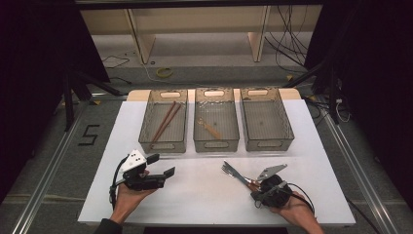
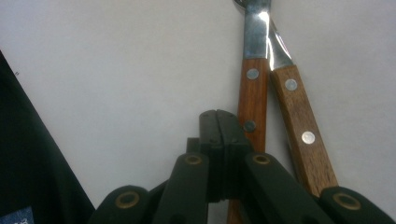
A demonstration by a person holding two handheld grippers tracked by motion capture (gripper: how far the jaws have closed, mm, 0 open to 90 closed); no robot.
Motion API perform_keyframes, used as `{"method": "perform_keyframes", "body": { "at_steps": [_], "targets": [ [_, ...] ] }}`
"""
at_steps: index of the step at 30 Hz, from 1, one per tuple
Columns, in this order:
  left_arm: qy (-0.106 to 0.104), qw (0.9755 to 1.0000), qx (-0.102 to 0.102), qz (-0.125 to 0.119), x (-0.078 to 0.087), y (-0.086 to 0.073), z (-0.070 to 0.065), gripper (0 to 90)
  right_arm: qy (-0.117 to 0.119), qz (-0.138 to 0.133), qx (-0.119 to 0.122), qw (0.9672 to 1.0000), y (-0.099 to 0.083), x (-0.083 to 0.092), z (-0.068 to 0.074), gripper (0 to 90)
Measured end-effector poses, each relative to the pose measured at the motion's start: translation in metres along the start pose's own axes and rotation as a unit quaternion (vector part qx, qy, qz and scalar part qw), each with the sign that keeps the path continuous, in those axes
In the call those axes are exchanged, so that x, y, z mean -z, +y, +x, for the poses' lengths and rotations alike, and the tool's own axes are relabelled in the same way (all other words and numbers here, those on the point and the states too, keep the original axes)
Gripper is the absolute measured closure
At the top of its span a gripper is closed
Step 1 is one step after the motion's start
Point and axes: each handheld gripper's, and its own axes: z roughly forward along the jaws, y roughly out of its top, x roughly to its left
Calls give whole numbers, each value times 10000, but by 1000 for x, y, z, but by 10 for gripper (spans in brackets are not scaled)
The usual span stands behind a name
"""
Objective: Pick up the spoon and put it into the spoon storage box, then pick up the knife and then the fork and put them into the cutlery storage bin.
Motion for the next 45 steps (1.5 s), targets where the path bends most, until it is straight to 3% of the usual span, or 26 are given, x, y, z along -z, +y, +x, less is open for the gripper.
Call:
{"method": "perform_keyframes", "body": {
  "at_steps": [4, 8, 10, 14, 20, 24, 36, 45],
  "targets": [
    [2, 10000, 2, -4, 0, 0, 0, 181, 197, -407, -129, 9989, 2, 11, -1, 900],
    [4, 10000, 8, 2, -1, 1, 0, 180, -98, -663, -225, 9975, 5, 23, -4, 696],
    [6, 10000, 23, -3, -1, 1, 0, 180, -135, -648, -247, 9975, 4, 24, -6, 601],
    [-10, 10000, 3, 13, -2, 1, -1, 180, -199, -527, -248, 9981, 4, 22, -4, 513],
    [-17, 10000, 22, 1, -1, 1, 0, 177, -135, -345, -247, 9990, 5, 14, -4, 442],
    [-17, 10000, -3, 7, -1, 1, 0, 177, -149, -235, -192, 9994, 6, 10, -3, 439],
    [-18, 10000, -7, 2, 0, 0, 0, 178, -328, 146, -120, 9993, 11, 1, -2, 584],
    [-22, 10000, -35, 32, 0, 0, 0, 178, -474, 263, 27, 9985, 17, -5, 0, 658]
  ]
}}
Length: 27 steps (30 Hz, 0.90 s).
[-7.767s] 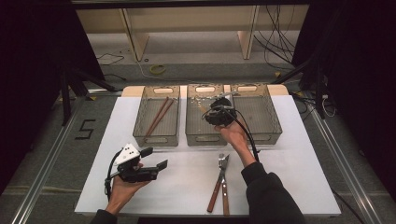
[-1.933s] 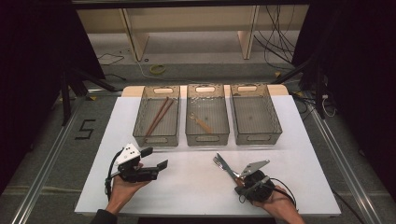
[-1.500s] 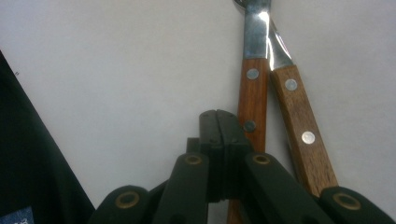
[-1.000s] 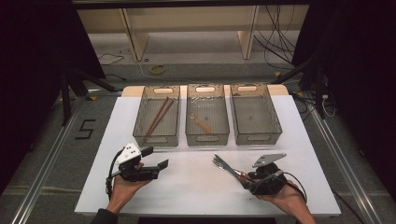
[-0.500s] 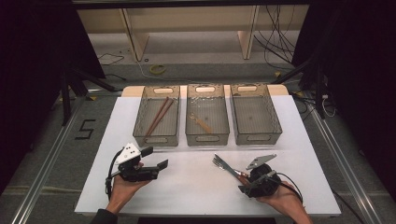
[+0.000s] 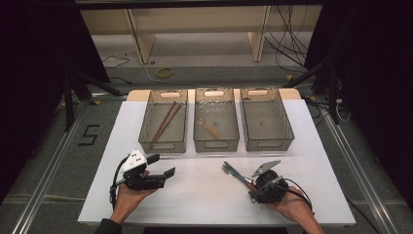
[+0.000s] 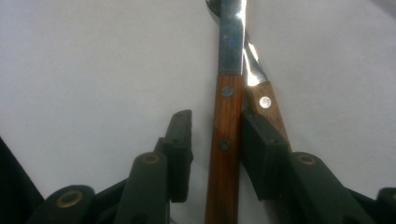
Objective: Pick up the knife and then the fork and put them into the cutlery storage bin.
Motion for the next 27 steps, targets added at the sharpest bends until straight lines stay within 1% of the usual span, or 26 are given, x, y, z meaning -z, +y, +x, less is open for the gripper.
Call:
{"method": "perform_keyframes", "body": {
  "at_steps": [4, 8, 10, 12, 15, 17, 20, 24, 25, 27],
  "targets": [
    [8, 10000, 3, 1, -1, 0, 0, 178, -71, 39, 72, 9999, 3, -1, 0, 688],
    [3, 10000, -17, 11, -1, 0, 0, 178, -110, 83, 86, 9999, 5, -2, 0, 709],
    [-2, 10000, -11, 10, -1, 0, 0, 178, -133, 114, 143, 9997, 6, -2, 1, 717],
    [4, 10000, -8, 8, -1, 0, -1, 178, -171, 142, 127, 9997, 7, -3, 2, 742],
    [8, 10000, -15, 4, -1, 0, 0, 178, -196, 186, 161, 9995, 9, -3, 2, 754],
    [10, 10000, -11, 2, -1, 0, 0, 178, -211, 188, 125, 9995, 9, -3, 2, 768],
    [10, 10000, -24, 6, -1, 0, 0, 178, -285, 227, 224, 9991, 10, -3, 4, 774],
    [16, 10000, -20, 3, 0, 0, 0, 178, -259, 146, 173, 9994, 10, -2, 4, 776],
    [15, 10000, -20, 1, 0, 0, 0, 178, -214, 120, 133, 9996, 10, -2, 5, 776],
    [17, 10000, -19, 3, 0, 0, 0, 178, -164, 85, 146, 9997, 11, 0, 5, 777]
  ]
}}
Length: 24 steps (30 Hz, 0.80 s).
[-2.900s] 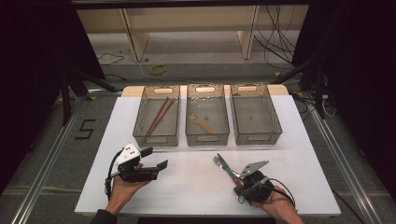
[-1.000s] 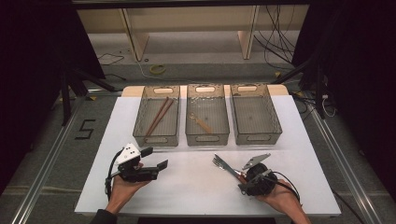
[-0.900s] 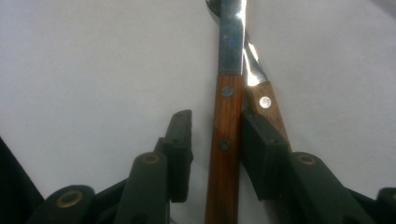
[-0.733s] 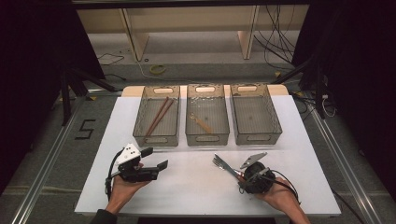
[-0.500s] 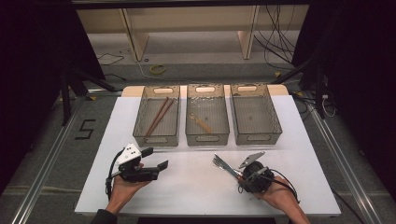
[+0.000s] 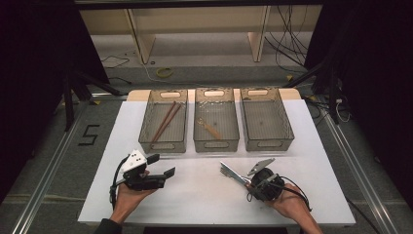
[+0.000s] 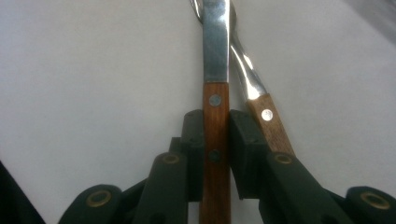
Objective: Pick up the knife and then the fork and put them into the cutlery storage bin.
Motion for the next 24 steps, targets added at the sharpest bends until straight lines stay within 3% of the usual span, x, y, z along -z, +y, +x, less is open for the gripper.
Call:
{"method": "perform_keyframes", "body": {
  "at_steps": [9, 24],
  "targets": [
    [8, 10000, 6, -5, 0, 0, 0, 178, 112, -556, -213, 9982, 1, 21, -12, 776],
    [29, 10000, 35, -19, 1, 0, 1, 177, 2, -979, -487, 9940, 8, 43, -36, 776]
  ]
}}
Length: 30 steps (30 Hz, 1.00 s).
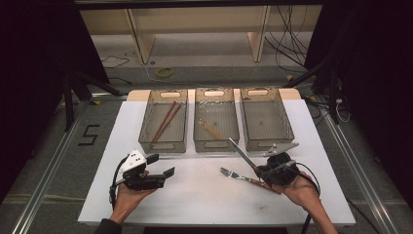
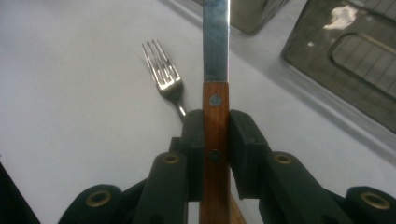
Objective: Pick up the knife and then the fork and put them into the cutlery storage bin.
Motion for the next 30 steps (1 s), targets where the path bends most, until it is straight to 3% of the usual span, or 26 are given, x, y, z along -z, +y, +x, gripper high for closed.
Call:
{"method": "perform_keyframes", "body": {
  "at_steps": [16, 30],
  "targets": [
    [-7, 10000, 20, -22, 1, 0, 0, 178, -213, -501, -188, 9983, 32, 16, -25, 776],
    [-9, 10000, 23, -25, 1, 0, 0, 177, -409, -593, -435, 9965, 58, 14, -53, 776]
  ]
}}
